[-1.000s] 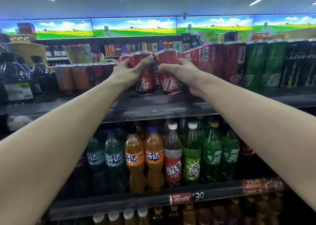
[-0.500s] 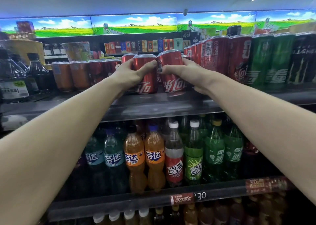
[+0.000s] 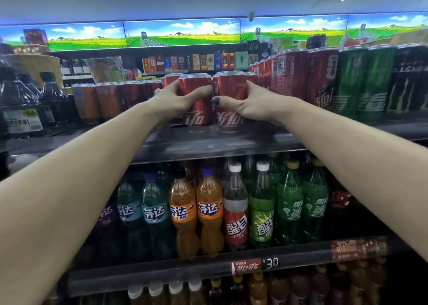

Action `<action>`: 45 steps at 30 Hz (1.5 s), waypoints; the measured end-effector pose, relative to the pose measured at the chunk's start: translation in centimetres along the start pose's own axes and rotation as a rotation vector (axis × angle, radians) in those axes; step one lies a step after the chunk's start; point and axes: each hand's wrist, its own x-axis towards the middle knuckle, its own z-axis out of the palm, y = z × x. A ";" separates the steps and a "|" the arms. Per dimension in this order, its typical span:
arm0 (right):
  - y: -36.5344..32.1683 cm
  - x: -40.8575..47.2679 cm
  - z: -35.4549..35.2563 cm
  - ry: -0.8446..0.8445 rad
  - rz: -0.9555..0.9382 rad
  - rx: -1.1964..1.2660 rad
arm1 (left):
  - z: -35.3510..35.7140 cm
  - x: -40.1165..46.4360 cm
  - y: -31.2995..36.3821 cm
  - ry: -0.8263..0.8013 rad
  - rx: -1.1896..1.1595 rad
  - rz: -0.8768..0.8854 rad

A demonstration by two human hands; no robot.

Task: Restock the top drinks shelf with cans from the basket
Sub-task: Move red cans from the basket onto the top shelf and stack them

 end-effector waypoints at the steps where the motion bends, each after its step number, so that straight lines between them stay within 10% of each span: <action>1: -0.2 -0.2 -0.2 -0.012 0.004 0.004 | 0.0 0.0 0.0 -0.004 0.004 0.000; 16: -2.9 -1.8 -1.1 0.132 0.158 -0.388 | -0.3 0.0 -0.5 0.015 0.032 -0.033; 32: -1.3 0.8 -0.7 -0.069 0.129 0.287 | -0.1 0.1 -0.7 0.059 0.067 0.002; 45: -3.3 -1.1 1.6 0.360 0.149 -0.595 | 0.3 0.2 -0.4 0.047 -0.036 -0.014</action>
